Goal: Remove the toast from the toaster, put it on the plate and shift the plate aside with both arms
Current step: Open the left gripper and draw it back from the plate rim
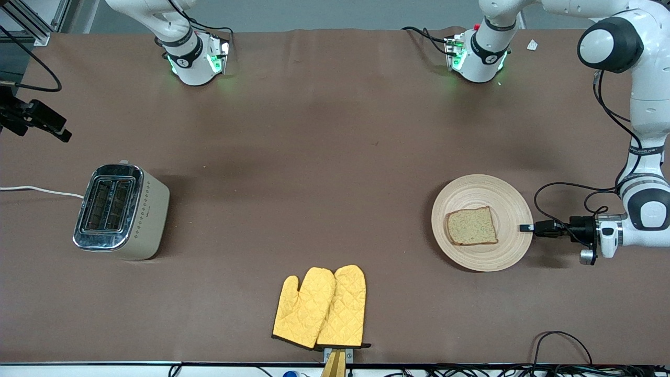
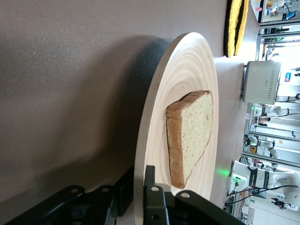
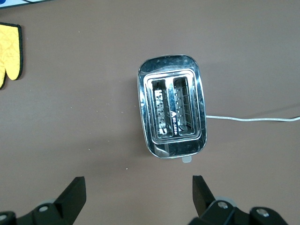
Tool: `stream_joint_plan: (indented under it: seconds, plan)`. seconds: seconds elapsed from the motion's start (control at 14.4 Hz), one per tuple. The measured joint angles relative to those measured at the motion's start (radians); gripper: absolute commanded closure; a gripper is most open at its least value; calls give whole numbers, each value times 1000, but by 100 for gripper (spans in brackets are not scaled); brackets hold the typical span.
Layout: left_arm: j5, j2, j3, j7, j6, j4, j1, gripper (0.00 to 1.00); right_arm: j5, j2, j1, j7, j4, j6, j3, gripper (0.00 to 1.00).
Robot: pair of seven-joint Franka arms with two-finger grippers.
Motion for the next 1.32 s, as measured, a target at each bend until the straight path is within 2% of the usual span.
stream_joint_plan:
  seconds: [0.07, 0.28, 0.49, 0.69, 0.9, 1.11, 1.32]
  plan:
    - [0, 0, -1, 0, 0, 6, 0, 0, 0, 5, -7, -1, 11, 2, 13, 0]
    - [5, -2, -4, 0, -5, 34, -2, 0, 0, 69, -26, -6, 112, -47, 19, 0]
    - [162, -48, -21, -18, -26, 129, -44, 0, 0, 134, -72, -22, 187, -83, 37, 0]
    - [360, -206, -27, -145, -22, 192, -180, 0, 0, 145, -78, -22, 204, -93, 53, 0]
    - [547, -393, -25, -444, -23, 198, -337, 0, 0, 146, -78, -22, 209, -99, 59, 0]
    - [633, -537, -22, -703, -86, 193, -446, 0, 0, 146, -77, -22, 209, -101, 64, 0]
    - [676, -648, -25, -864, -144, 167, -487, 0, 0, 146, -77, -22, 210, -104, 67, 0]
